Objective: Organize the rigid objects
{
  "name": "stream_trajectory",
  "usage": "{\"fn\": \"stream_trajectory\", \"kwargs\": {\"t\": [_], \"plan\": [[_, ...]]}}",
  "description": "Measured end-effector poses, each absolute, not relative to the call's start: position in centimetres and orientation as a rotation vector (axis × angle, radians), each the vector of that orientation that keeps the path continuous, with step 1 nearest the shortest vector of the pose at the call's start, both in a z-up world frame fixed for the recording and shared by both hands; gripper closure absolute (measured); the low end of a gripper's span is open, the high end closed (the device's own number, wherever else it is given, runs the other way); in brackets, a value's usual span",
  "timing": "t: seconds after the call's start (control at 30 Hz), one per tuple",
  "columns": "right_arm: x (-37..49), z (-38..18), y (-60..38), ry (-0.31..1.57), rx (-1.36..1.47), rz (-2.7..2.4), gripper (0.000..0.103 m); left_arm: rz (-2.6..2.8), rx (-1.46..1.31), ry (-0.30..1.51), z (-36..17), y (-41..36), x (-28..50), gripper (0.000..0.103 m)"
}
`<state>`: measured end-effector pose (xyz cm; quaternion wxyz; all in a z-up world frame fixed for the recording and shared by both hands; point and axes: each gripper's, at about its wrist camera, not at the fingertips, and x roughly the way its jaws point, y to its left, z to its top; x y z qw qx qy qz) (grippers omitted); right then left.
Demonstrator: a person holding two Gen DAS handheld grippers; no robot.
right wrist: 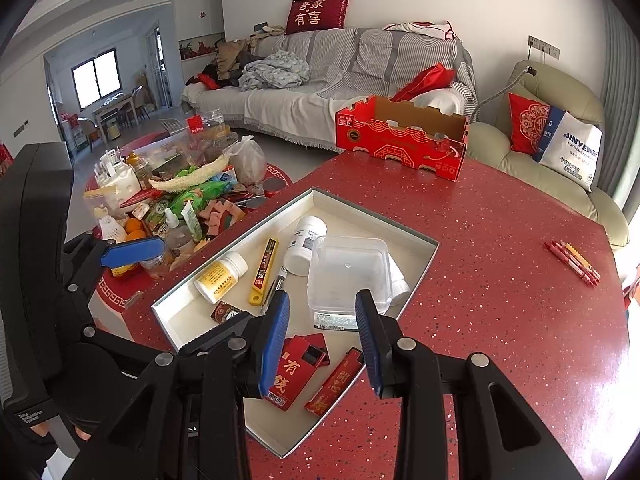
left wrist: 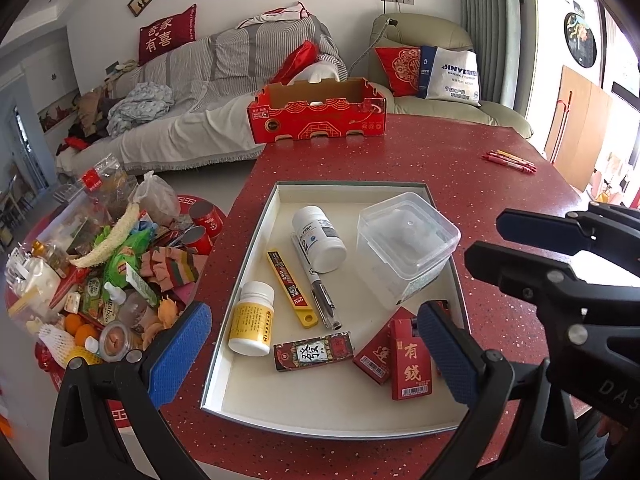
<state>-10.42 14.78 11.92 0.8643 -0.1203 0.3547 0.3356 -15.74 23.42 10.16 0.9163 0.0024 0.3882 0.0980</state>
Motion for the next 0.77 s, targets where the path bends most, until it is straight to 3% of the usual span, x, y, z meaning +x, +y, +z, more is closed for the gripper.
{"fn": "stream_trajectory", "kwargs": {"t": [0.77], "plan": [[-10.28,11.80,14.15,0.751,-0.233,0.694,0.067,0.201,-0.001,0.828,9.51,23.36,-15.65,0.000]]}}
